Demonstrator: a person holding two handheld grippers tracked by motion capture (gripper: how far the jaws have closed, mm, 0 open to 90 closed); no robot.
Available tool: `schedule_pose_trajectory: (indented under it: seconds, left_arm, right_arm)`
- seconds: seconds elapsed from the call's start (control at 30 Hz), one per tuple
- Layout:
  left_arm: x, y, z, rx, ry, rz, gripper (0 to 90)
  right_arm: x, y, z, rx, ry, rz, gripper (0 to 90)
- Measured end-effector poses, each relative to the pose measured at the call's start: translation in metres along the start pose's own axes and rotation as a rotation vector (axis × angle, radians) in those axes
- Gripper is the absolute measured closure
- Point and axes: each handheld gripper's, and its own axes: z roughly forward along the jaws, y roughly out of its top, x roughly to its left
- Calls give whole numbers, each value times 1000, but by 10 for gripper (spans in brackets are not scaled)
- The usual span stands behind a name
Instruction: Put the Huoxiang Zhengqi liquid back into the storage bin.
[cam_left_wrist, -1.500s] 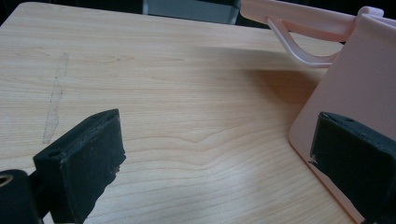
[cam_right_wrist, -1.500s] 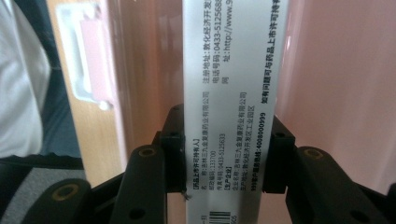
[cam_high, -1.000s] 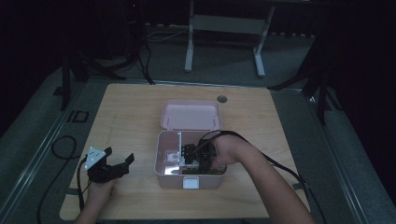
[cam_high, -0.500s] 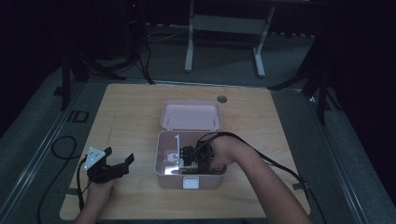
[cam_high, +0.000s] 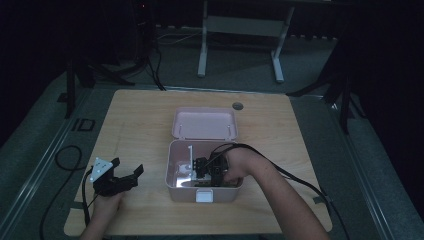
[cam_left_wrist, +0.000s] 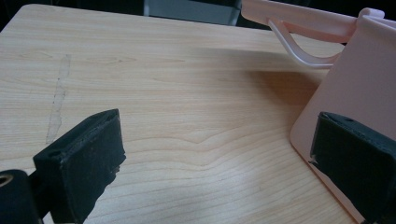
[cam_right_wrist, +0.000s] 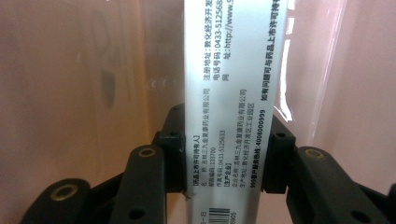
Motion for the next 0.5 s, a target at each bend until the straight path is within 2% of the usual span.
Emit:
schedule_pose_trajectory:
  seconds: [0.13,0.3,0.4,0.47,0.5]
  left_arm:
    - [0,0,0,-2,-1,-2,31]
    - [0,0,0,-3,-2,-3,31]
    - [0,0,0,-4,-2,-5,31]
    - [1,0,1,-4,0,-5,31]
    - [1,0,0,-3,0,-4,31]
  right_arm:
    - [-2,0,-2,4,5,7,594]
    - [-3,-3,-8,-17,13,10,540]
    - [-4,-5,-16,-49,15,12,519]
    - [-7,-9,-25,-100,16,11,487]
    - [-10,-11,-29,-113,30,26,464]
